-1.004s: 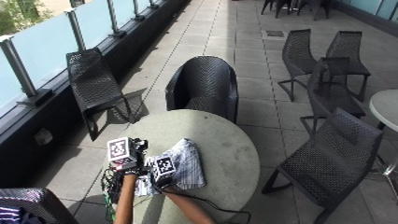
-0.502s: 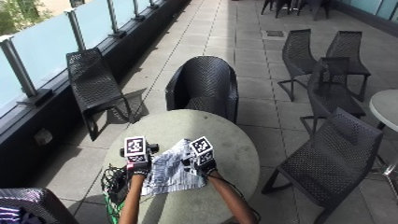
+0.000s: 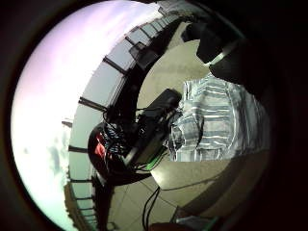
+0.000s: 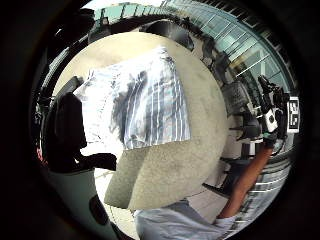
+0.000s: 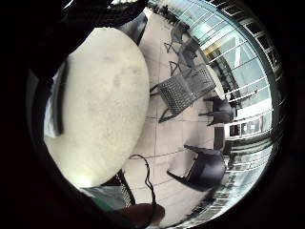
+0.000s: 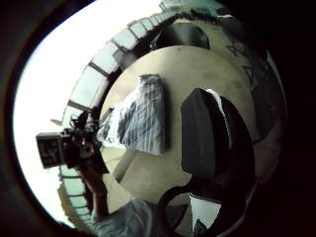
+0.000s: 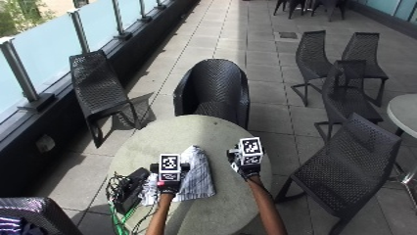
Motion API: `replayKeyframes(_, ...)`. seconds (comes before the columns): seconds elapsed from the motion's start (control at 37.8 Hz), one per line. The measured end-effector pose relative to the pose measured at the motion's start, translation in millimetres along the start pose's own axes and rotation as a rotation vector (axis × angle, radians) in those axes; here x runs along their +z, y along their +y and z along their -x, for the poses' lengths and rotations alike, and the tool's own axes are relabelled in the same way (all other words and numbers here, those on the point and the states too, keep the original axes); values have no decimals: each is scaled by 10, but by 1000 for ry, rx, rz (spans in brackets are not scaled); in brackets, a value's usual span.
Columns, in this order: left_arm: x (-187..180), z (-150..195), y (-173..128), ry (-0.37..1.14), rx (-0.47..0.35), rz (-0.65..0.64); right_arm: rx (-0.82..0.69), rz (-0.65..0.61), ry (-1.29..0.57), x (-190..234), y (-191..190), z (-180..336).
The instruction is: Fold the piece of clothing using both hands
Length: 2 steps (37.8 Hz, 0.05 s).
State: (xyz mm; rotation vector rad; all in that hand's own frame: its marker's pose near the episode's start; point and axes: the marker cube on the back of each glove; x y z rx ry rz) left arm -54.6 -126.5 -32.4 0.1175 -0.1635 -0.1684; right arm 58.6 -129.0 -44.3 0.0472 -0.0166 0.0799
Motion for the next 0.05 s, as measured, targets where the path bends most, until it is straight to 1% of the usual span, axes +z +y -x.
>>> replayKeyframes(0.05, 5, -56, 28, 14, 4, 8, -23, 4, 22, 146, -45, -28)
